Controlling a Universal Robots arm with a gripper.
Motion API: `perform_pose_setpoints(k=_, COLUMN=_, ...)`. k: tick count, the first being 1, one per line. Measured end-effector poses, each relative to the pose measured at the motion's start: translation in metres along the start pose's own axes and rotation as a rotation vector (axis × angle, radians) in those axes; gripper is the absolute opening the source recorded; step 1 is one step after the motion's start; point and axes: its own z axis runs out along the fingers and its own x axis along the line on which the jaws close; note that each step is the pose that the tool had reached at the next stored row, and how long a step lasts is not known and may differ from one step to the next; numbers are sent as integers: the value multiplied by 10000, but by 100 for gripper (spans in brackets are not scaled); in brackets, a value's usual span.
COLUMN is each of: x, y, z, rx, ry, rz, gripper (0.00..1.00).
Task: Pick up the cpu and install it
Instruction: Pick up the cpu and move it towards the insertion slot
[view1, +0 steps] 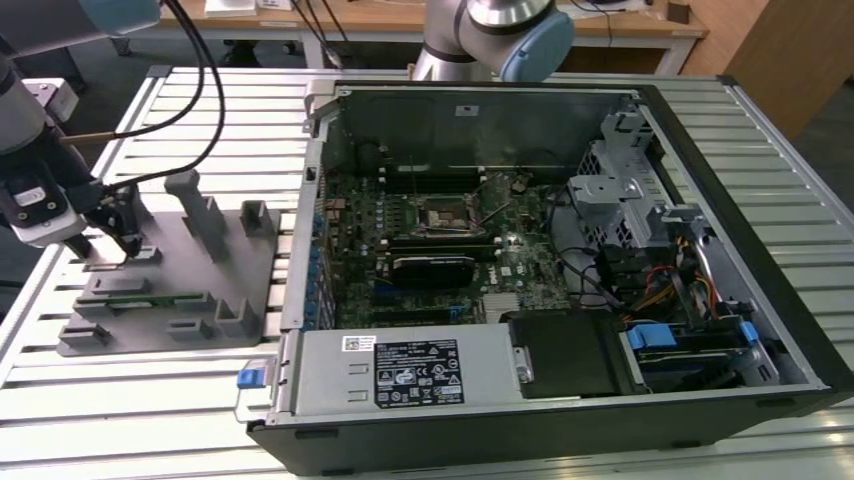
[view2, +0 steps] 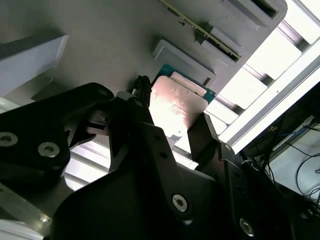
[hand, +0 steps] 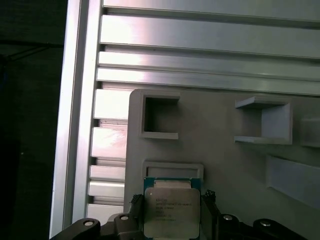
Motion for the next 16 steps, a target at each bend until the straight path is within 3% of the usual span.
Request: perform_pose_setpoints(k=16, x=-2, y=11, z=-253, rx=0, ry=-2, rz=0, gripper=54)
